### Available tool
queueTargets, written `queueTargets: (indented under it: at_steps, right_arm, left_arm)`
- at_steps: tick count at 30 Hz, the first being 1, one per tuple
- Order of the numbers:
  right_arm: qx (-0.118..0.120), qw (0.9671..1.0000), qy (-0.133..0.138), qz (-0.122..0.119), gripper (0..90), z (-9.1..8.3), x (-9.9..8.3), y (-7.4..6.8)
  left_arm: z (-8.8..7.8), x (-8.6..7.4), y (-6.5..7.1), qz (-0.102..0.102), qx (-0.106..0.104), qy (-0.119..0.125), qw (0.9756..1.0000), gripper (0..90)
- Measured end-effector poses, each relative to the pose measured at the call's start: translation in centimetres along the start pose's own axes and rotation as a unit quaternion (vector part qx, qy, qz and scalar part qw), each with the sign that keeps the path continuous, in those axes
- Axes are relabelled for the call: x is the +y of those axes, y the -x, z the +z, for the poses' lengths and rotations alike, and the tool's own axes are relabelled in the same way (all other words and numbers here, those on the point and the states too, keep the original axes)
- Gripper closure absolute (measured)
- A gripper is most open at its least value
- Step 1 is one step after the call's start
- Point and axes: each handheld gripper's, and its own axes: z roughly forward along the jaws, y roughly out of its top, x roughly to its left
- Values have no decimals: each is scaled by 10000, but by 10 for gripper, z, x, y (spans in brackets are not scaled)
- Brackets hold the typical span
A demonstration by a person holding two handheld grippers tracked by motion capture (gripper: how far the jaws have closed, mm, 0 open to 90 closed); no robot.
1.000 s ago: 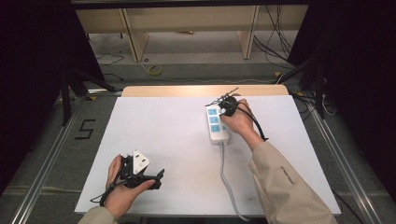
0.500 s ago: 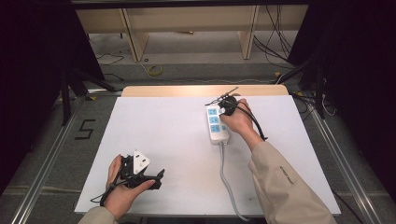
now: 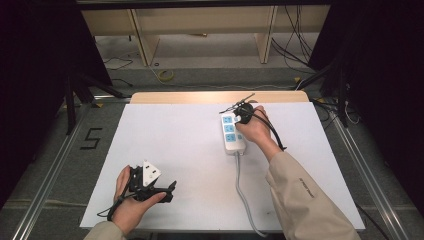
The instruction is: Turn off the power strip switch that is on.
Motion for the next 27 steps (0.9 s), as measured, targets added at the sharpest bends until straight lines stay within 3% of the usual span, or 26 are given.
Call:
queueTargets:
  at_steps: [27]
  right_arm:
    - [-16, 9999, -136, -75, 900, 0, 1, -4]
  left_arm:
    - [1, 1, 1, 11, 17, 10, 10000, 23]
